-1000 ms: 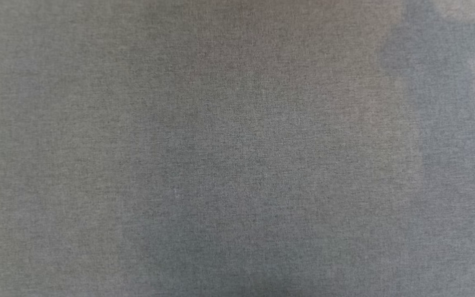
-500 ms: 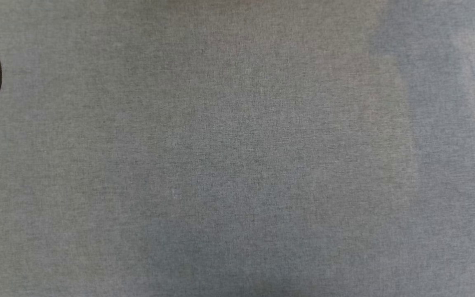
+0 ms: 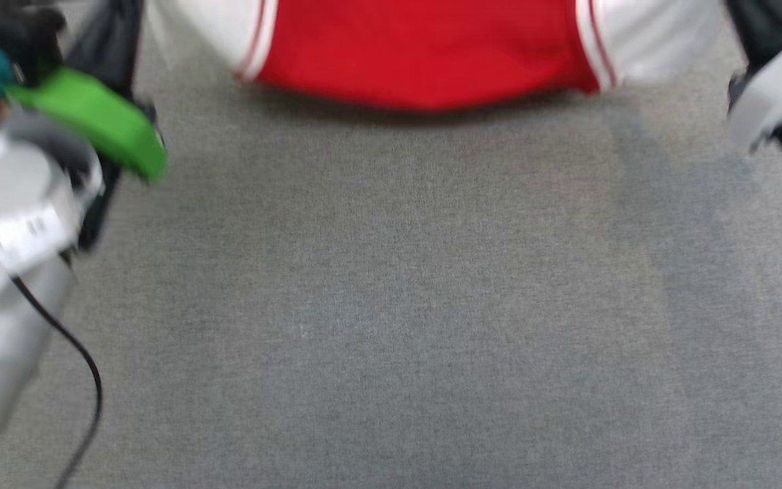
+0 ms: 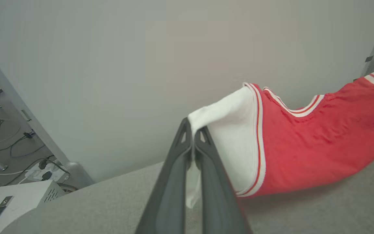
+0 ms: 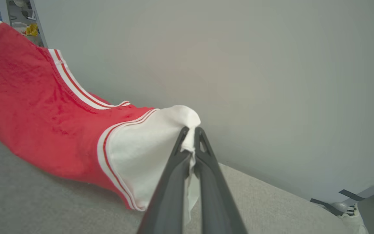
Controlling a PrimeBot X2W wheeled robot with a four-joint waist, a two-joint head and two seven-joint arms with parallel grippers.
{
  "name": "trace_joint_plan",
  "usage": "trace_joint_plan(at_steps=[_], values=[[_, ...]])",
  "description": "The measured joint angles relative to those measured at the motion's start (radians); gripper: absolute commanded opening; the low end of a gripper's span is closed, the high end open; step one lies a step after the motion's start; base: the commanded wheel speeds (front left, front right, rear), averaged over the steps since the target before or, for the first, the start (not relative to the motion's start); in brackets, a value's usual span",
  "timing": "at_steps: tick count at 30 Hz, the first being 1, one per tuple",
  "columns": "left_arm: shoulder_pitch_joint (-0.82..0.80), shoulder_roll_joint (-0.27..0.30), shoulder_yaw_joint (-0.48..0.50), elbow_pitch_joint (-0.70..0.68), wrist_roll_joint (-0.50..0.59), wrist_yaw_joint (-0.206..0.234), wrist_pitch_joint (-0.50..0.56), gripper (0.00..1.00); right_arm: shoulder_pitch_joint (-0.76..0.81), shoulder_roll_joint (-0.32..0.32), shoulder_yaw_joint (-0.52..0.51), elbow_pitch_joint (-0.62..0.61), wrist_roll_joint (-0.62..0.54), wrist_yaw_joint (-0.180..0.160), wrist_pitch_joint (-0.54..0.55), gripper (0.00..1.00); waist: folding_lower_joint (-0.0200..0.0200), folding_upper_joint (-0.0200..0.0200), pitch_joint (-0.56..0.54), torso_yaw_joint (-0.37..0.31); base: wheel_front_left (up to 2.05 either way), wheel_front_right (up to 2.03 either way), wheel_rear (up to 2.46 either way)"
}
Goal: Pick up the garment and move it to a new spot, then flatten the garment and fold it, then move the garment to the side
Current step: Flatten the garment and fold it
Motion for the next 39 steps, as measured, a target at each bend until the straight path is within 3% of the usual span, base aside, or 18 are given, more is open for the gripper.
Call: trace_joint_plan(at_steps=[5,12,18,28,39], values=[[0.27,0.004,0.046,-0.092,-0.033,0.057,0.0,0.0,0.201,-0.041,0.017,-0.065,0.035,0.0,-0.004,0.0,0.0,0.0,-0.071,0.003,0.0,0.0,0.0],[0.585,0.007,0.093,-0.139,-0.062,0.105,0.0,0.0,0.485,-0.077,0.011,-0.132,0.053,0.0,-0.002,0.0,0.0,0.0,-0.162,0.006,0.0,0.0,0.0],[0.79,-0.025,0.126,-0.183,-0.061,0.144,0.0,0.0,0.693,-0.085,-0.074,-0.161,0.081,0.0,-0.003,0.0,0.0,0.0,-0.233,0.009,0.0,0.0,0.0],[1.011,-0.085,0.243,-0.225,-0.062,0.176,0.0,0.0,1.044,-0.094,-0.294,-0.249,0.093,0.001,-0.003,0.0,-0.0001,0.0,-0.318,0.019,0.0,0.0,0.0],[1.153,-0.135,0.302,-0.249,-0.052,0.187,0.0,0.0,1.307,-0.031,-0.463,-0.359,0.038,0.001,0.105,0.0,0.0,0.0,-0.33,0.033,0.0,0.0,0.0]])
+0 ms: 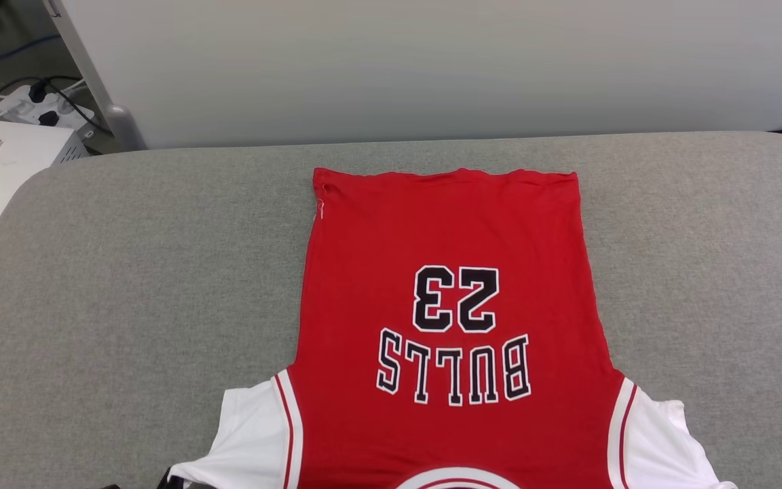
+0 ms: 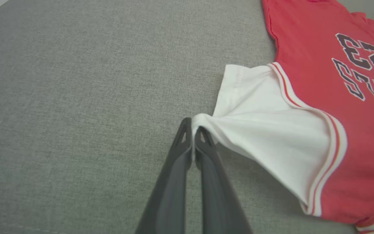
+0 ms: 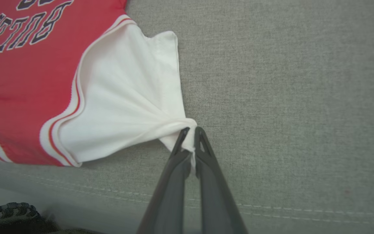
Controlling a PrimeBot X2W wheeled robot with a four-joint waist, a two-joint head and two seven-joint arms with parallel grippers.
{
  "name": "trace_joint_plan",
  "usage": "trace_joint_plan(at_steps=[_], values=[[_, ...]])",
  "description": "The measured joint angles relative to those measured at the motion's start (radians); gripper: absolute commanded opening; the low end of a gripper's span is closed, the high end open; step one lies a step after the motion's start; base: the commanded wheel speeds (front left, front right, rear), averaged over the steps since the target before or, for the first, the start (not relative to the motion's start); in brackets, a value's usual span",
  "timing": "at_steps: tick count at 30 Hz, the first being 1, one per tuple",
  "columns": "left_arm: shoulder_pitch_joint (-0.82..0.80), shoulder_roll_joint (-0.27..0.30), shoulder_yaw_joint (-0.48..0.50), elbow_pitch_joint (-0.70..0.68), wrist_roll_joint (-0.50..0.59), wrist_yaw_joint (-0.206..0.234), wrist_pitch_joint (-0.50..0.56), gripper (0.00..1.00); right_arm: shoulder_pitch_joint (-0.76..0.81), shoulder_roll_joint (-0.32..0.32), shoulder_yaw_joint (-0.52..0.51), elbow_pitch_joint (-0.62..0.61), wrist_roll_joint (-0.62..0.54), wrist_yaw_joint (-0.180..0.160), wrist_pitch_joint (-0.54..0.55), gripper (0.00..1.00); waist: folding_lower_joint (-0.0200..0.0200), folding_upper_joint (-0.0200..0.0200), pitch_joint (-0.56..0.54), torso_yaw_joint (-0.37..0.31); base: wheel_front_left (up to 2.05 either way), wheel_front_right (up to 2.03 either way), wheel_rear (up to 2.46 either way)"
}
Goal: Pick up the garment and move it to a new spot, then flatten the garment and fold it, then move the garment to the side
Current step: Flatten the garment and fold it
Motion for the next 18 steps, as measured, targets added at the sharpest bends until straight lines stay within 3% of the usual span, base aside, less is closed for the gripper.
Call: trace_joint_plan(at_steps=[2,3,4,5,6,18], values=[[0.001,-0.002,0.001,0.0,0.007,-0.005,0.0,0.0,0.019,0.007,-0.027,-0.03,0.0,0.0,0.035,0.0,0.0,0.0,0.002,0.003,0.0,0.0,0.0],[0.001,-0.002,0.003,0.0,0.011,-0.009,0.0,0.0,0.024,0.009,-0.038,-0.043,0.0,0.0,0.05,0.11,0.0,0.0,0.003,0.003,0.0,0.0,0.0],[0.0,-0.002,0.002,-0.001,0.022,-0.014,0.0,0.0,0.029,0.011,-0.051,-0.057,-0.005,0.0,0.064,0.35,0.0,0.0,0.004,0.004,0.0,0.0,0.0],[-0.005,-0.011,-0.002,-0.001,0.053,-0.021,0.0,0.0,0.031,0.016,-0.083,-0.094,-0.028,0.0,0.091,0.82,0.0,0.0,0.007,0.003,0.0,0.0,0.0],[-0.008,-0.014,-0.005,-0.002,0.06,-0.023,0.0,0.0,0.031,0.02,-0.095,-0.105,-0.042,0.0,0.098,1.0,0.0,0.0,0.008,0.003,0.0,0.0,0.0],[-0.102,-0.049,-0.021,-0.083,0.14,-0.023,0.0,0.0,-0.069,0.016,-0.307,-0.3,-0.108,-0.001,0.113,1.0,0.0,0.0,0.053,0.029,0.0,0.0,0.0]])
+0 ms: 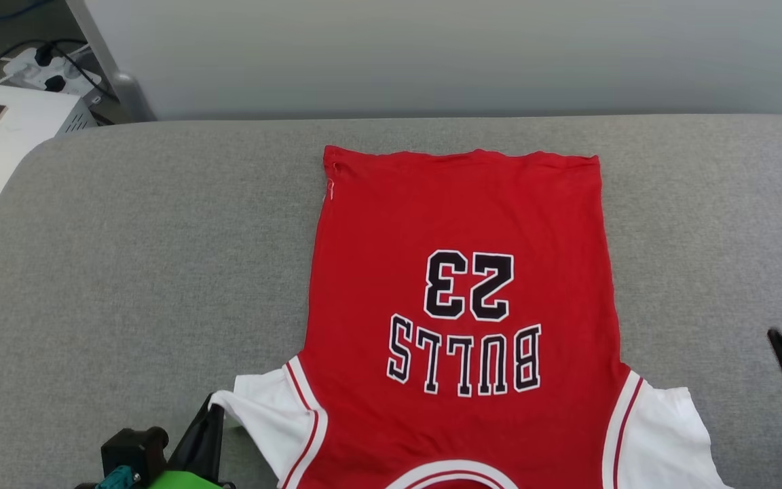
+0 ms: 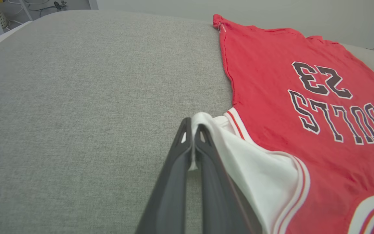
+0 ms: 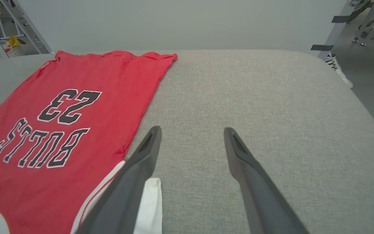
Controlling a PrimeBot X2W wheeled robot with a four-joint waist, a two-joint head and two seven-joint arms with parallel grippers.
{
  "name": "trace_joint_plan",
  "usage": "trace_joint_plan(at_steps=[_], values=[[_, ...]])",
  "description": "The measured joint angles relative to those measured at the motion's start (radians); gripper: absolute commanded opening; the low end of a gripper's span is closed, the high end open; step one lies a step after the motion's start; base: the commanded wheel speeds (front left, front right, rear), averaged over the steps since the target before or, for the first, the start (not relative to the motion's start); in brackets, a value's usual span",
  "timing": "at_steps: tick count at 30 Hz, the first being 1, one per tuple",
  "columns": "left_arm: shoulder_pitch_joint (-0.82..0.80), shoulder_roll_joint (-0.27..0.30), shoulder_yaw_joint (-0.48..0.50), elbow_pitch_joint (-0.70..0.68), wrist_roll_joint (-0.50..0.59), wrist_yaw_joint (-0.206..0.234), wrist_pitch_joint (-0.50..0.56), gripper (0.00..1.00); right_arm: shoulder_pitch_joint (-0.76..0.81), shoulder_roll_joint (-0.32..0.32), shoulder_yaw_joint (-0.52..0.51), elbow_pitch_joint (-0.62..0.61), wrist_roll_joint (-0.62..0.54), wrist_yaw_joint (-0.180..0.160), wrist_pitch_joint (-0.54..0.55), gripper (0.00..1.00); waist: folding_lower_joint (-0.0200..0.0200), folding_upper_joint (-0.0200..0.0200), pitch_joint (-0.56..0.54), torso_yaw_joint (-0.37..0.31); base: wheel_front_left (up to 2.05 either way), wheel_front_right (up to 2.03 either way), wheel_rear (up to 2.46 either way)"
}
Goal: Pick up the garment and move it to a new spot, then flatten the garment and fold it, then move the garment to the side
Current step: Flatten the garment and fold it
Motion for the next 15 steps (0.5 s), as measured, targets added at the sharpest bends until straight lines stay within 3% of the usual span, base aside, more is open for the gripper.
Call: trace_joint_plan(at_steps=[7,11,15], values=[[-0.068,-0.009,-0.011,-0.063,0.047,0.013,0.0,0.0,-0.281,-0.043,-0.064,-0.055,-0.035,0.0,0.093,1.0,0.0,0.0,0.074,0.026,0.0,0.0,0.0],[-0.113,-0.03,-0.022,-0.094,0.077,0.02,0.0,0.0,-0.466,-0.098,-0.034,-0.04,0.001,0.0,0.238,1.0,0.0,0.0,0.136,0.045,0.0,0.0,0.0],[-0.151,-0.06,-0.022,-0.121,0.103,0.022,0.0,0.0,-0.687,-0.153,0.038,0.054,0.058,0.0,0.481,1.0,0.0001,0.0,0.216,0.074,0.0,0.0,0.0]])
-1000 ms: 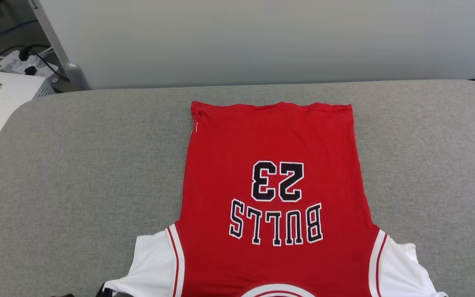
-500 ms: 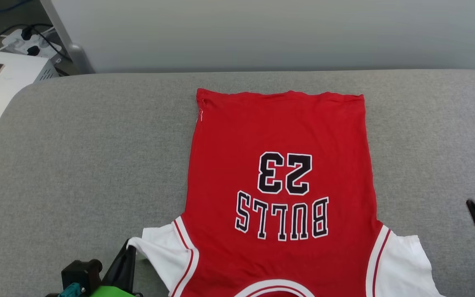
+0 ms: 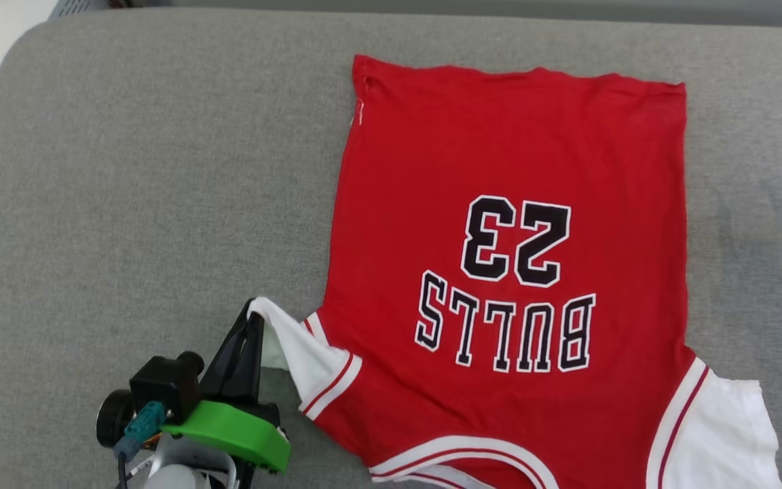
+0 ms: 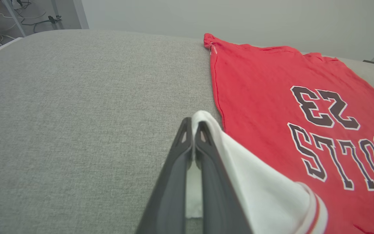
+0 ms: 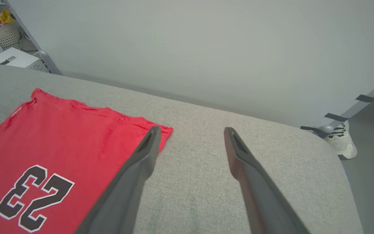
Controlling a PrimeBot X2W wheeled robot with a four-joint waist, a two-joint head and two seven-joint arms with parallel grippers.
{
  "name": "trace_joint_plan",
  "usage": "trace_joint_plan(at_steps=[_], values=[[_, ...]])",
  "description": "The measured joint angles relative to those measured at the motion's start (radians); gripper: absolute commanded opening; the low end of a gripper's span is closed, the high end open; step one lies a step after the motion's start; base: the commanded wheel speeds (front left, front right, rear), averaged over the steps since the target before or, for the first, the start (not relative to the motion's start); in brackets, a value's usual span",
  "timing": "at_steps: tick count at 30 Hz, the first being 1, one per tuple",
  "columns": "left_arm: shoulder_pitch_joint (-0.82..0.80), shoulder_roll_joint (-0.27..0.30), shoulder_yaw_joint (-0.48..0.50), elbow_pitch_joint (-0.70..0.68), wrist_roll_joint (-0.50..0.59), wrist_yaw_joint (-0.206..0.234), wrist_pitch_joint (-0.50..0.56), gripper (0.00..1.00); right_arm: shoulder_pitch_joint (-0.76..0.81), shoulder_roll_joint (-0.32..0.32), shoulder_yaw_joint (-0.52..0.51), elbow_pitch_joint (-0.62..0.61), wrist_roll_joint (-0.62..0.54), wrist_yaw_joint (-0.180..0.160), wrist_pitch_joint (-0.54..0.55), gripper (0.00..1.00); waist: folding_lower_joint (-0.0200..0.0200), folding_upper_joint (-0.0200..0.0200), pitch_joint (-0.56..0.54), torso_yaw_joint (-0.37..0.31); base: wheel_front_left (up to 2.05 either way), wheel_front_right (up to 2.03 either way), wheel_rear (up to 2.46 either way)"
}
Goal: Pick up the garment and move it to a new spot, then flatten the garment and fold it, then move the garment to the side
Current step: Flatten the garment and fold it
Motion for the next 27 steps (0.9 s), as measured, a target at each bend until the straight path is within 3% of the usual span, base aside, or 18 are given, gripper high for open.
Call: trace_joint_plan(at_steps=[6,10,16,22,27], values=[[-0.054,-0.039,0.009,-0.026,0.034,-0.014,0.0,0.0,-0.247,0.003,0.096,0.134,0.056,0.0,0.336,1.0,0.0002,0.0,0.1,0.045,0.0,0.0,0.0],[-0.079,-0.07,0.016,-0.034,0.055,-0.033,0.0,0.0,-0.365,0.043,0.119,0.227,0.042,0.0,0.481,1.0,0.0002,0.0,0.16,0.075,0.0,0.0,0.0],[-0.1,-0.106,0.037,-0.041,0.075,-0.055,0.0,0.0,-0.483,0.082,0.147,0.328,-0.061,0.0,0.562,1.0,0.0002,0.0,0.238,0.119,0.0,0.0,0.0],[-0.106,-0.147,0.055,-0.044,0.109,-0.082,0.0,0.0,-0.508,0.111,0.143,0.433,-0.124,0.0,0.547,1.0,0.0002,0.0,0.296,0.164,0.0,0.0,0.0],[-0.107,-0.172,0.072,-0.033,0.126,-0.108,0.0,0.0,-0.501,0.093,0.147,0.454,-0.124,-0.001,0.539,1.0,0.0001,0.0,0.32,0.195,0.0,0.0,0.0]])
